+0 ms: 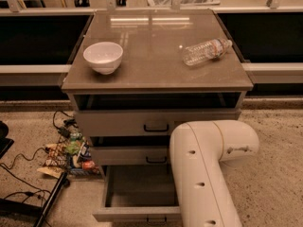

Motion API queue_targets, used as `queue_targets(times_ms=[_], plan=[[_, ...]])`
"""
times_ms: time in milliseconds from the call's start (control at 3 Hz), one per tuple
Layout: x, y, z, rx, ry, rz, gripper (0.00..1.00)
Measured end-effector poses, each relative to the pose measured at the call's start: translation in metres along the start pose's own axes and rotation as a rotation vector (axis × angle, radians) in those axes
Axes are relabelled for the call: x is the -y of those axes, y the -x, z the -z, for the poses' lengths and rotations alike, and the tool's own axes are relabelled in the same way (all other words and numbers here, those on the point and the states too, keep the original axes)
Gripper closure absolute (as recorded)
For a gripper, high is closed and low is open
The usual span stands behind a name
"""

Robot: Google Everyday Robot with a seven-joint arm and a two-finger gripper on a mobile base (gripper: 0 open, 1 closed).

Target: Open bottom drawer

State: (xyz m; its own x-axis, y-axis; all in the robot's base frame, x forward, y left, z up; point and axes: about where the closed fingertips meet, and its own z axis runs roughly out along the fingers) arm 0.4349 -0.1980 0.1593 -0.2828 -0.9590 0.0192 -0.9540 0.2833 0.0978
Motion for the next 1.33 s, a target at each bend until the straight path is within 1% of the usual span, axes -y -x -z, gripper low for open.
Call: queue_targets(times_ms=[333,667,1000,1333], plan=[[-0.024,-0.005,-0.003,0.007,0.031,-0.005,0.13],[-0.069,-0.022,0.011,-0.007,0.074,-0.021,0.36],[-0.096,-0.034,0.024,-0.027,0.105,-0.048,0.59],[-0.096,-0.034,0.025,-0.027,0.105,-0.048,0.83]])
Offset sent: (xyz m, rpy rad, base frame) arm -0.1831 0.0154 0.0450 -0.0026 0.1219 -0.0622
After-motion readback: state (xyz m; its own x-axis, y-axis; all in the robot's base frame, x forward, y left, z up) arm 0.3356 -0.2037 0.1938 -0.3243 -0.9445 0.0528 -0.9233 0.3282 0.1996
